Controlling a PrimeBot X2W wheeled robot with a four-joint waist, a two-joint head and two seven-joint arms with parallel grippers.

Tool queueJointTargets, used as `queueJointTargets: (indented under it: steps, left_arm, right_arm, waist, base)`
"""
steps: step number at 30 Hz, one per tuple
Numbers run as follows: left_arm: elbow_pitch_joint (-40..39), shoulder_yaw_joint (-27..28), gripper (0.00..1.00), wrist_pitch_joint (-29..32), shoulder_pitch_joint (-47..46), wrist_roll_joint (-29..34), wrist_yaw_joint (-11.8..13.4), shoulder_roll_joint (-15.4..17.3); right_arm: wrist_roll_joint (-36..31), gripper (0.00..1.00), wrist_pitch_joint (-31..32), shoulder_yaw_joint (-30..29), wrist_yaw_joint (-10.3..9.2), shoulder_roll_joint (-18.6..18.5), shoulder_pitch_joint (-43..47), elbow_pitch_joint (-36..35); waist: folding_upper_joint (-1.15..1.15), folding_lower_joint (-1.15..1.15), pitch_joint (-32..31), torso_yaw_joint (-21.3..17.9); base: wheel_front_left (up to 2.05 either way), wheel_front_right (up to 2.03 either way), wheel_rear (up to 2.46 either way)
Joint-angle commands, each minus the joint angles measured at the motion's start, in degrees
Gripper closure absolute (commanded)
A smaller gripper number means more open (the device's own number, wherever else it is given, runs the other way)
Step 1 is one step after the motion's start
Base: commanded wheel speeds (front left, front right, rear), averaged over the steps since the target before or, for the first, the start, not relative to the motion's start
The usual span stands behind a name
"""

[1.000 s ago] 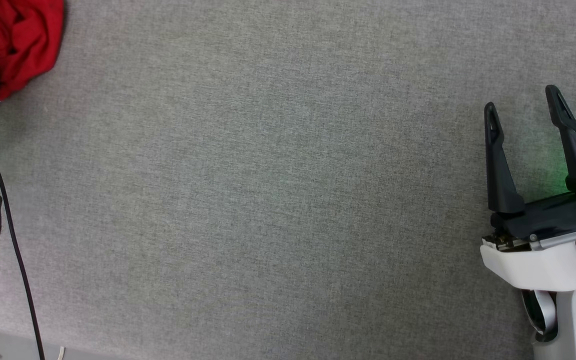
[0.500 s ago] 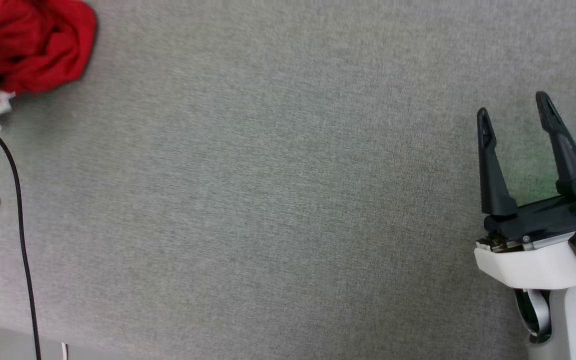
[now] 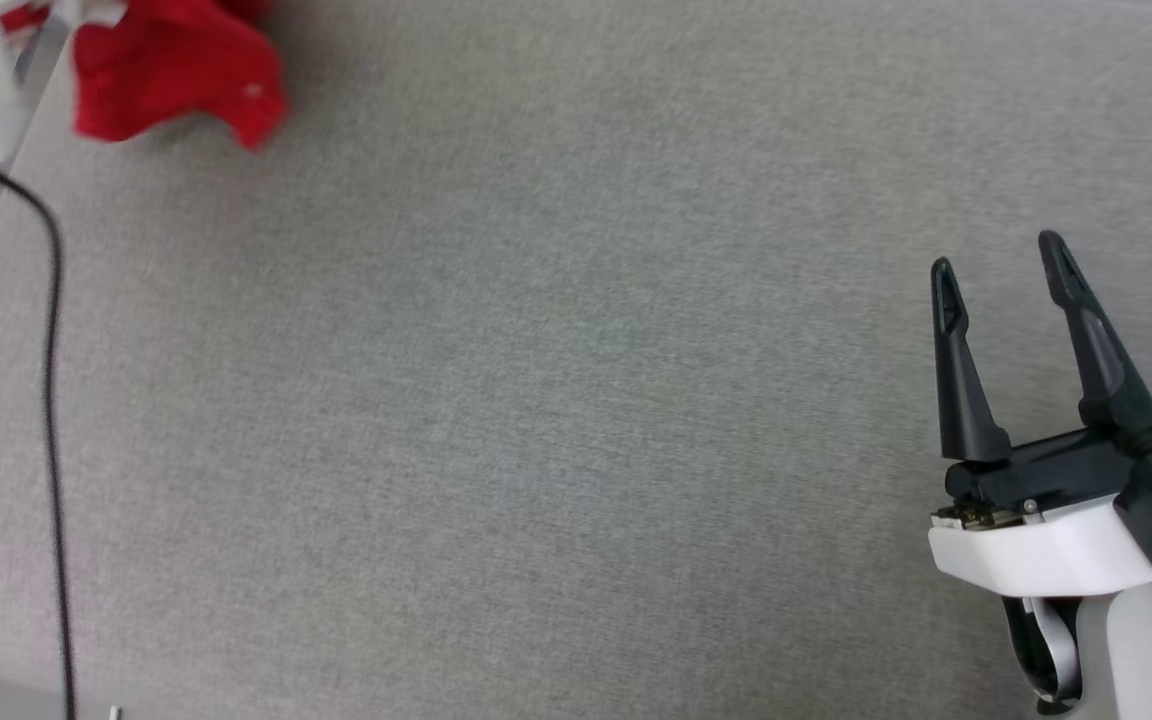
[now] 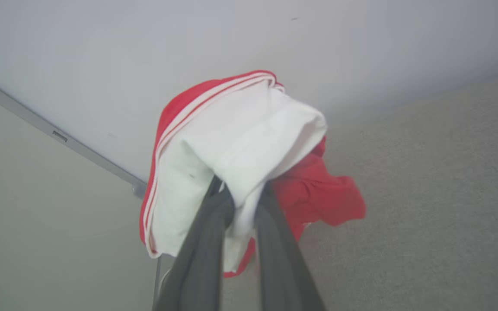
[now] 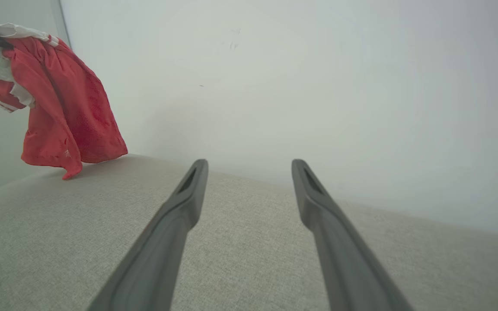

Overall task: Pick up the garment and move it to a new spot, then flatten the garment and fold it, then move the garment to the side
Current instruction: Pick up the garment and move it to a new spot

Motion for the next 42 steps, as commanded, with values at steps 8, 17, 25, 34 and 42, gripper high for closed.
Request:
queueJointTargets:
  steps: [8, 17, 25, 34, 42]
  left_arm:
    - [-9.55, -3.04, 1.00, 0.00, -4.13, 3.70, 1.44, -5.14]
    - [-14.37, -9.05, 1.00, -0.81, -5.01, 6.70, 1.51, -14.85]
    - [-11.19, -18.77, 1.00, -1.75, -1.14, 7.69, 0.44, -23.81]
    - [-3.86, -30.92, 1.00, -6.09, 7.35, 5.93, -0.02, -30.54]
    - [-1.60, -34.67, 1.00, -5.57, 14.15, 4.85, -0.07, -34.54]
  right_arm:
    - [3.60, 0.00, -0.12, -0.30, -0.04, 0.34, 1.47, 0.22]
    - [5.78, 0.00, -0.11, -1.32, -0.04, 0.35, 1.17, -0.07]
    - [7.26, 0.00, -0.12, -1.98, -0.04, 0.36, 0.87, -0.09]
    - [7.77, 0.00, -0.11, -2.82, -0.04, 0.34, 1.61, 0.06]
    - [7.04, 0.00, -0.12, -3.23, -0.04, 0.34, 2.03, 0.34]
  waist:
    - [0.00, 0.00, -3.69, -6.29]
    - [0.00, 0.00, -3.30, -12.97]
    - [0.00, 0.00, -2.24, -16.12]
    - [0.00, 0.00, -2.39, -17.16]
    - [0.00, 0.00, -3.39, -16.60]
  base:
    - [0.00, 0.00, 0.00]
    - [0.00, 0.00, 0.00]
    - [0.00, 0.00, 0.00]
    - [0.00, 0.00, 0.00]
    - [0.00, 0.00, 0.00]
